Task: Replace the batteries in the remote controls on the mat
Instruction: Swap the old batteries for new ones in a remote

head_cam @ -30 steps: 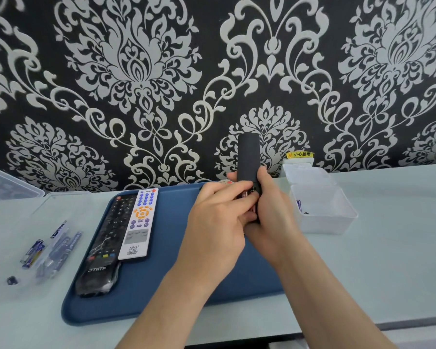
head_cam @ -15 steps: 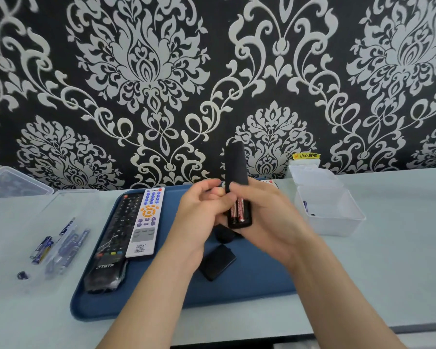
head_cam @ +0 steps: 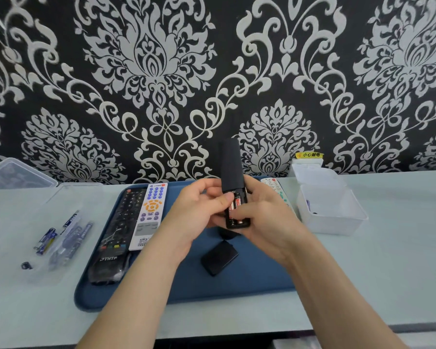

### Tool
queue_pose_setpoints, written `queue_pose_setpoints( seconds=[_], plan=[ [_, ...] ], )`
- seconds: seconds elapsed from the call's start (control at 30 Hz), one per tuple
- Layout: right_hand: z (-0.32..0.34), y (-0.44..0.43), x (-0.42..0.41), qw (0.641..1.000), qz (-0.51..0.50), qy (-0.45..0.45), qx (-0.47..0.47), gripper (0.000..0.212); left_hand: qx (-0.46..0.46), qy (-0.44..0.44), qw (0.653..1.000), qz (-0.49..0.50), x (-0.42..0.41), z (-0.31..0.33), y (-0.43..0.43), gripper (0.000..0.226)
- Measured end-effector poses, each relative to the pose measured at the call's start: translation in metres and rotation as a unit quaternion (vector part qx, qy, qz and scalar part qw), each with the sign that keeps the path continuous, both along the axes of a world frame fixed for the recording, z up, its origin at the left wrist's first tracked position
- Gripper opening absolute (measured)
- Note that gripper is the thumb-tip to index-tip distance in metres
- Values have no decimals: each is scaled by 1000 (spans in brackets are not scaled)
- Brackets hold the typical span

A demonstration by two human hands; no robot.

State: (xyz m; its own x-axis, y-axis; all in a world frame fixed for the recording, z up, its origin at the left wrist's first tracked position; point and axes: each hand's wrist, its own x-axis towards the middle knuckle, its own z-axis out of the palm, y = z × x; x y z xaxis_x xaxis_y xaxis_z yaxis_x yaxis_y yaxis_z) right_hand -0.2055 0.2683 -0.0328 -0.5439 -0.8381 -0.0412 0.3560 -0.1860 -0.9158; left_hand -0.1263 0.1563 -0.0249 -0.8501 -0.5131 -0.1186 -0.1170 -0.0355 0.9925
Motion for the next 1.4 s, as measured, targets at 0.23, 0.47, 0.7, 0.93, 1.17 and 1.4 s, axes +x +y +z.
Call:
queue_pose_setpoints(
  seconds=[0.23, 0.47, 0.7, 0.93, 1.17, 1.4],
  plan=[
    [8, 6, -14, 978, -183, -93, 24, 13, -525, -314, 780, -132, 18, -16, 1, 46],
    [3, -2, -9, 977, -167, -125, 42, 22, -563, -325, 748, -134, 18, -16, 11, 38],
    [5, -2, -8, 972, -194, -128, 40, 42, -381, -192, 905, 5, 29, 8, -8, 22],
    [7, -9, 5, 980, -128, -154, 16, 55, -463, -39, 882, 82, 14, -2, 31, 34],
    [7, -9, 7, 989, -65, -132, -8, 59, -450, 2, 883, 132, 12, -5, 34, 29],
    [6, -11, 10, 988, -18, -150, -43, 49, -389, -8, 912, 132, 13, -4, 29, 25]
  ],
)
